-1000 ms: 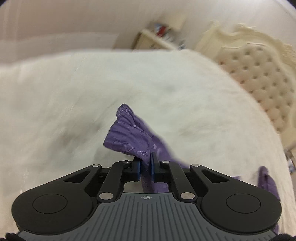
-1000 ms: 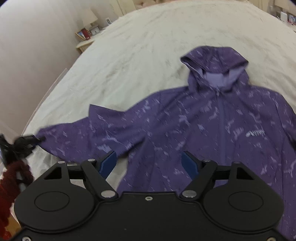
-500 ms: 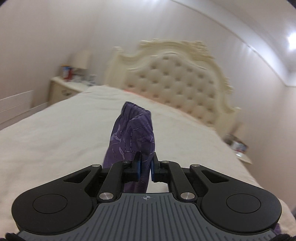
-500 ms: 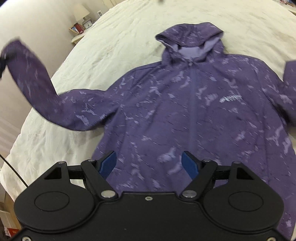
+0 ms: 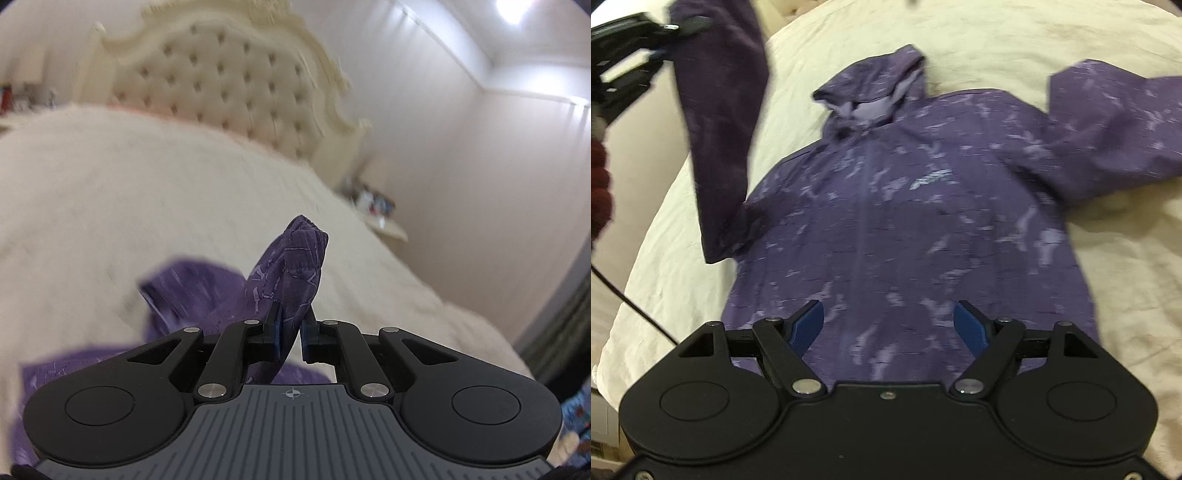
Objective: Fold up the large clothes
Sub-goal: 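Lift the held sleeve and lay it across the jacket body, open left tool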
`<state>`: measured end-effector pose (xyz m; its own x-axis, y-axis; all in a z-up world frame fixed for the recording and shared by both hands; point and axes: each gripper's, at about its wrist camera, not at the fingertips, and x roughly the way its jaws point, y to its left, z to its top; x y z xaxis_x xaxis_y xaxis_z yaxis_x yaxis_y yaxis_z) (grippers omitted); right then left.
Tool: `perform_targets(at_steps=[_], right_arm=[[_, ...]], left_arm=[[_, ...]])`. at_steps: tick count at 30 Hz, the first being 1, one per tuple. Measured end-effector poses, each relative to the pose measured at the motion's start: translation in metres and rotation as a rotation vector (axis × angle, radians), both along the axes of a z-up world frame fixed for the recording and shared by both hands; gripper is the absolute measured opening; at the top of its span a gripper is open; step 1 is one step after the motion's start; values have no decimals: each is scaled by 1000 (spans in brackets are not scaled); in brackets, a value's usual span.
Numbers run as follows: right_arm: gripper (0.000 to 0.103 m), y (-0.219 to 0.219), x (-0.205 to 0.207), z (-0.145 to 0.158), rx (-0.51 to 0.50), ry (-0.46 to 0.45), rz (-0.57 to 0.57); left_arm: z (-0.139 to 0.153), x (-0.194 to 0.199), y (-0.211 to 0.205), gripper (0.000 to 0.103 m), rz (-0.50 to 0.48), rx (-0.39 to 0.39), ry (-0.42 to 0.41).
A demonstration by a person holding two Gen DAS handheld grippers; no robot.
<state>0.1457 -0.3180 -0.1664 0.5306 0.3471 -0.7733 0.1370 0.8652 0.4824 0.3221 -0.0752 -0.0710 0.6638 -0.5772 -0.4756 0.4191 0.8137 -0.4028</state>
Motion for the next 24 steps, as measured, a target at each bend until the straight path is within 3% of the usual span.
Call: perform_targets(at_steps=[4,6,10,12,17,21,24], right_arm=[[79,-14,-7,-5,-6,14,-19],[79,-18,-7,-8,-11,24,-25],[79,-22,-7,-13,-20,42,-25],[79,-22,-4,-17,-26,53,-21],[80,-21,15,-20,-42,53,-14],[80,-21,41,-18,-55,23,-6],[80,-19,66,-25,-69,16,-8]], left_arm=[[-37,4,-24,11,-37,52,81],[-51,9,-31,28,-53,78,128],[-57,16,-36,39,-87,83,164],[-50,4,-32,53,-122,79,143],[-56,-18,-12,58,-148,173,100],[-77,-20,15,58,-76,289,162],[-97,-8,58,58,18,349,234]])
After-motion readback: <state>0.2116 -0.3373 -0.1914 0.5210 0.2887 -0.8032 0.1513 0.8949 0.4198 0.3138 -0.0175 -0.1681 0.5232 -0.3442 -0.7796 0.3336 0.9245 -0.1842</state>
